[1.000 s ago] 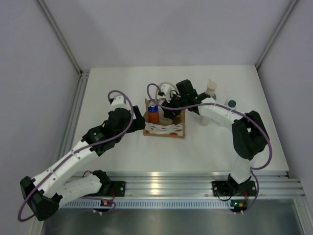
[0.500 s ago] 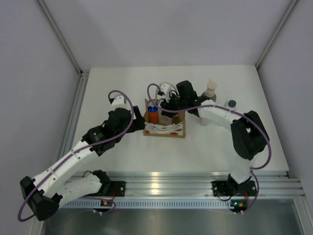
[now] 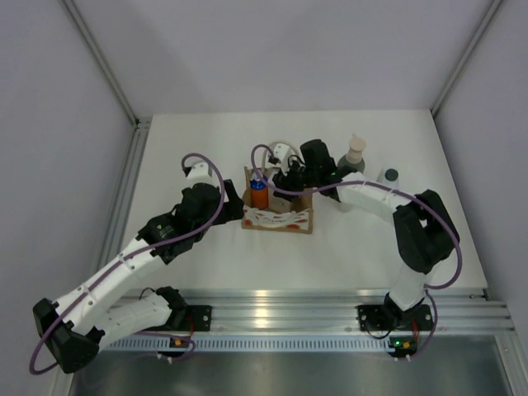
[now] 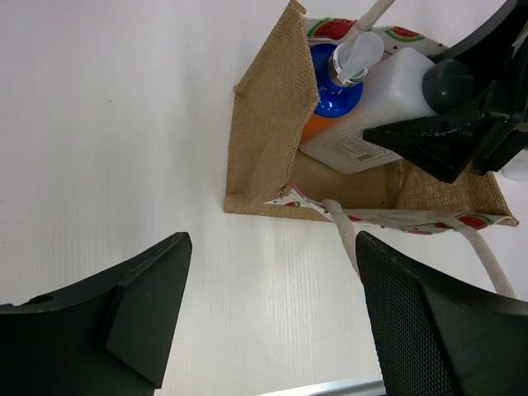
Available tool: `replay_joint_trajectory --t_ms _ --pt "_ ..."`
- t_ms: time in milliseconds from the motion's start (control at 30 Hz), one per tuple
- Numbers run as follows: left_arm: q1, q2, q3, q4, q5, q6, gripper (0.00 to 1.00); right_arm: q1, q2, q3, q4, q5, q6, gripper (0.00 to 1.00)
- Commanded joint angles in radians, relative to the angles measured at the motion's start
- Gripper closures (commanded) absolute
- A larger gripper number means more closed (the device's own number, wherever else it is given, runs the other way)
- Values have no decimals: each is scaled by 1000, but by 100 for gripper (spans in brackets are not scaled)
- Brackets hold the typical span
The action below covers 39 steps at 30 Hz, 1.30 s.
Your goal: Take the personal care products out of the canvas bag
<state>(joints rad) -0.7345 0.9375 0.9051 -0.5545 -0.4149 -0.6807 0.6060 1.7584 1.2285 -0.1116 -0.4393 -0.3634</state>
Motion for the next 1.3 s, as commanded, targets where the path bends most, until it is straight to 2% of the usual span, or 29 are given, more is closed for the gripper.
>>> replay_joint_trajectory --t_ms 0,167,733,1267 --pt "1 -22 -12 -7 -27 -2 15 9 -114 -21 93 -24 35 100" --pt "1 -22 -20 -7 -32 -6 15 -2 -198 -53 159 1 86 100" --pt "1 -22 -25 -5 -38 -19 15 -3 -349 -34 156 65 187 100" --pt "1 -29 -29 -5 -36 -29 15 -6 -476 123 -59 250 356 100"
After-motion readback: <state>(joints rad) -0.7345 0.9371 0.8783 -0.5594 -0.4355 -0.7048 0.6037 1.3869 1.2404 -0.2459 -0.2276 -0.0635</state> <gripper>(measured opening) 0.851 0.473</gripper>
